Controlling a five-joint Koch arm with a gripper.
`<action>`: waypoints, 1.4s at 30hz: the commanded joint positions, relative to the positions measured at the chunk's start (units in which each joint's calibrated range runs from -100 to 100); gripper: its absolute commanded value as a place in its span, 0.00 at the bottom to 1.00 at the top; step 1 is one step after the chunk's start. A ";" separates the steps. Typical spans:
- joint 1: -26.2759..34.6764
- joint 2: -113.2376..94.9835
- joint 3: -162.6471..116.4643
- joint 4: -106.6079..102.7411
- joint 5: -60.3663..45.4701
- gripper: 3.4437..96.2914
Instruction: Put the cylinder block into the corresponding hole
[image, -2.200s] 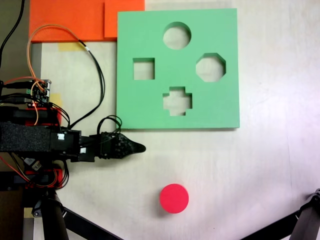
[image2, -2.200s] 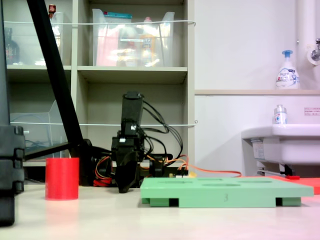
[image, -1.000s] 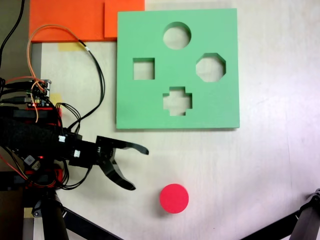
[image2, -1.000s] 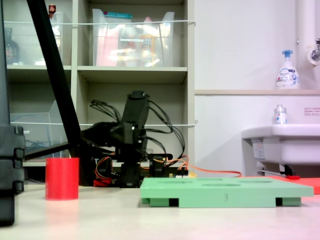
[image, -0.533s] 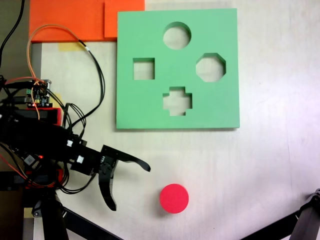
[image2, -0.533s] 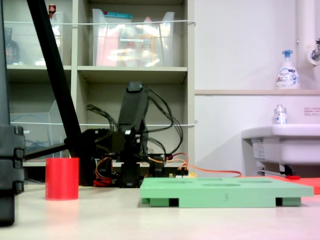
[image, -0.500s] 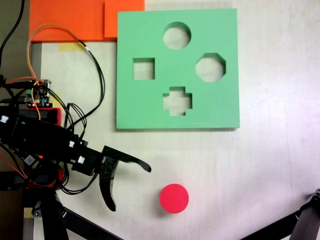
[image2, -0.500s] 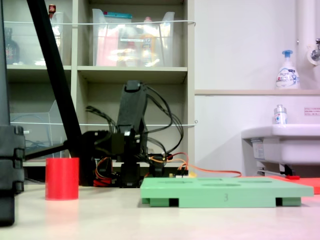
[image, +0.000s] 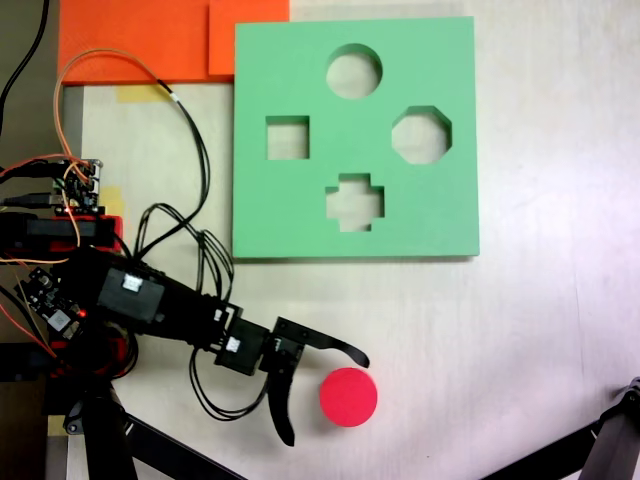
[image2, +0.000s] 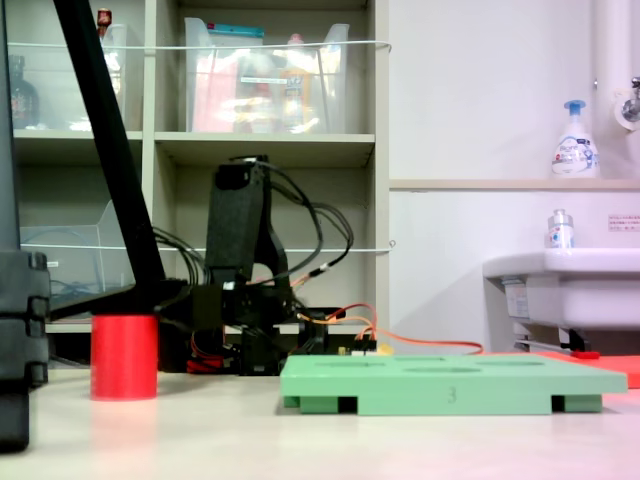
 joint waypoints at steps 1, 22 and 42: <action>0.15 7.45 6.62 6.33 0.54 0.92; -0.59 22.26 16.19 6.52 0.63 0.41; 9.67 -48.83 19.28 -34.02 0.73 0.34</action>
